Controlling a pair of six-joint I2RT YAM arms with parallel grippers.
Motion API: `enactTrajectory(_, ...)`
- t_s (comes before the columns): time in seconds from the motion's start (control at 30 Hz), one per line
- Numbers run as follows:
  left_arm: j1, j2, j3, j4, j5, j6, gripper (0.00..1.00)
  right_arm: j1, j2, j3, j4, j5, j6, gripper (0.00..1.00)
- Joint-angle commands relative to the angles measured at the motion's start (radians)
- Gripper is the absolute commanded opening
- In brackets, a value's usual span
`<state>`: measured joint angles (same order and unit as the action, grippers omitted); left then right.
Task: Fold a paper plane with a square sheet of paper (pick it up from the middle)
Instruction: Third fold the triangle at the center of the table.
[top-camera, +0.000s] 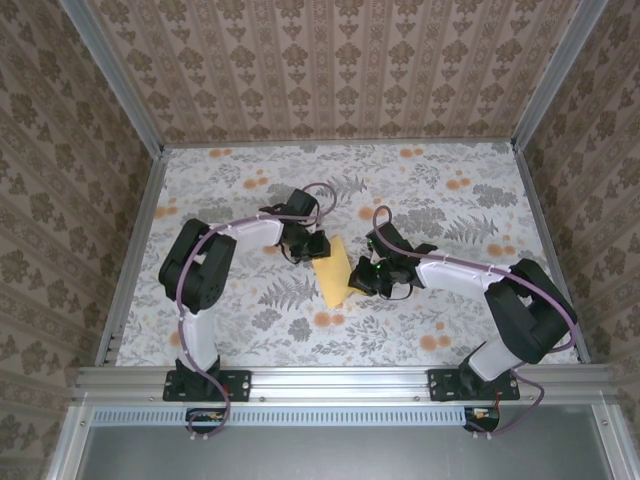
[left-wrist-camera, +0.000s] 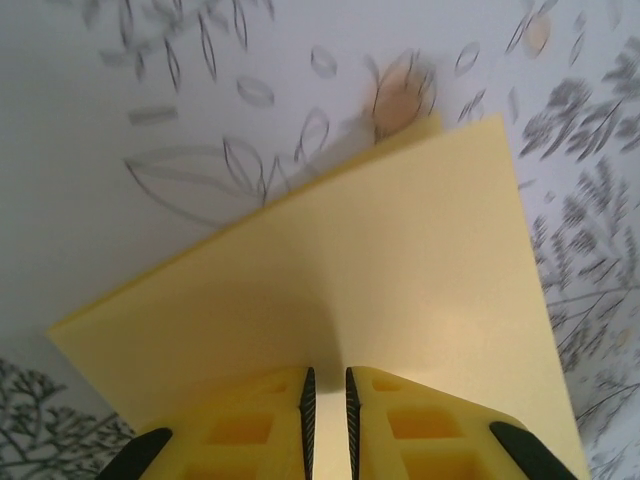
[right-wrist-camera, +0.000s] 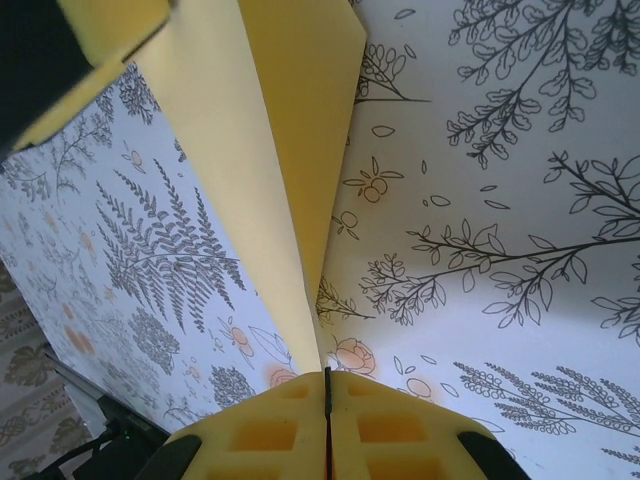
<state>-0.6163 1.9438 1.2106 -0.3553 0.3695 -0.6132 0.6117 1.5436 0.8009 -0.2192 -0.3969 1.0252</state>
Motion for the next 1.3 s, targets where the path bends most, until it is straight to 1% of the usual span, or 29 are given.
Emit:
enactTrajectory(0.0, -0.006, -0.008, -0.016, -0.010, 0.002, 0.021, 0.17, 0.015, 0.007, 0.017, -0.046, 0.003, 0.003, 0.08)
enactTrajectory(0.3, -0.011, 0.009, -0.026, 0.000, 0.001, 0.027, 0.16, 0.038, 0.112, 0.125, -0.019, 0.006, -0.040, 0.09)
enactTrajectory(0.5, -0.011, 0.015, -0.018, -0.005, 0.009, 0.033, 0.16, 0.048, 0.183, 0.172, 0.016, 0.022, -0.036, 0.09)
enactTrajectory(0.9, -0.011, 0.015, -0.010, -0.011, 0.014, 0.036, 0.16, 0.049, 0.245, 0.186, 0.078, 0.046, -0.006, 0.08)
enactTrajectory(1.27, -0.011, 0.015, -0.014, -0.008, 0.021, 0.035, 0.16, 0.050, 0.278, 0.205, 0.084, 0.035, -0.008, 0.09)
